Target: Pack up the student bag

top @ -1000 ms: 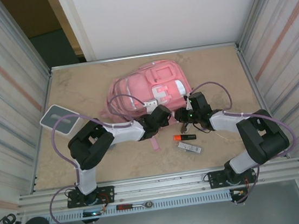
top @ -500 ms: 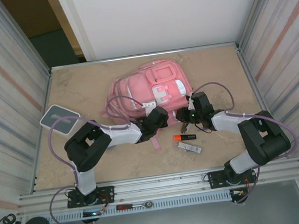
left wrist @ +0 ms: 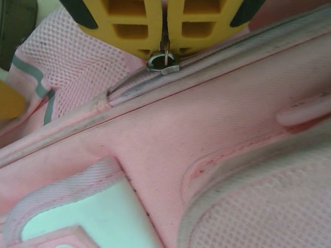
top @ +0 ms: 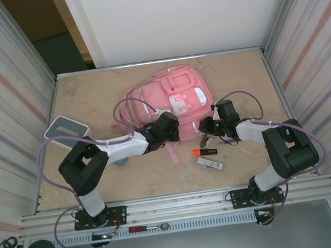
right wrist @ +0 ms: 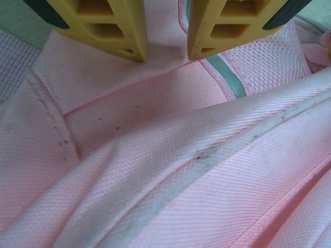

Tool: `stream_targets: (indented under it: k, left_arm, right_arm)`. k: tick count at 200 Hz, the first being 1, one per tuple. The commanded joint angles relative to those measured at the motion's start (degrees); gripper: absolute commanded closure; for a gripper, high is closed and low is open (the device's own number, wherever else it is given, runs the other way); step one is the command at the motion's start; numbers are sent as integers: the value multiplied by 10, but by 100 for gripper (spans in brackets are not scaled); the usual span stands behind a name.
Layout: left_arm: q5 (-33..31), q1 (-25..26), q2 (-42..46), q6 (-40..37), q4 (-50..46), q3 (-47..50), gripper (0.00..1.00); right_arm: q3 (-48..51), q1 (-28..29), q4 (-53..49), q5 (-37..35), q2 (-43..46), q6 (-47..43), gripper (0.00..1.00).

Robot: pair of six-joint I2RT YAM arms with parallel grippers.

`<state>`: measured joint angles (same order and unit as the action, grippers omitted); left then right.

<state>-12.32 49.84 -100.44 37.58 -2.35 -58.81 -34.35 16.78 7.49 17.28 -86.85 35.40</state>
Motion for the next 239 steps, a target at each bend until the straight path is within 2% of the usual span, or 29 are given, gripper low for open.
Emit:
stream_targets:
  k: [1, 73, 111, 124, 144, 181, 211, 239]
  left_arm:
    - [13, -29, 41, -51, -84, -6, 100]
    - [0, -71, 87, -140, -144, 31, 100]
    - [46, -62, 108, -175, -97, 46, 100]
    - [67, -54, 112, -176, -77, 48, 100]
    - [64, -39, 111, -181, -69, 41, 100]
    - [67, -34, 102, -182, -53, 36, 100]
    - [71, -28, 90, -189, -47, 35, 100]
    - [69, -27, 89, -198, -52, 39, 100]
  right_arm:
    - [3, -27, -66, -61, -24, 9, 74]
    - [-8, -49, -82, -49, 10, -30, 73]
    - [-1, -42, -72, 1, 81, -49, 61]
    - [-5, -19, -70, 12, 105, -32, 56]
    - [-30, 35, -87, -9, 117, 3, 48]
    - [-44, 85, -43, -48, 77, 130, 38]
    - [-66, 91, 23, -53, 3, 189, 38]
    - [-108, 89, 43, -51, -55, 188, 43]
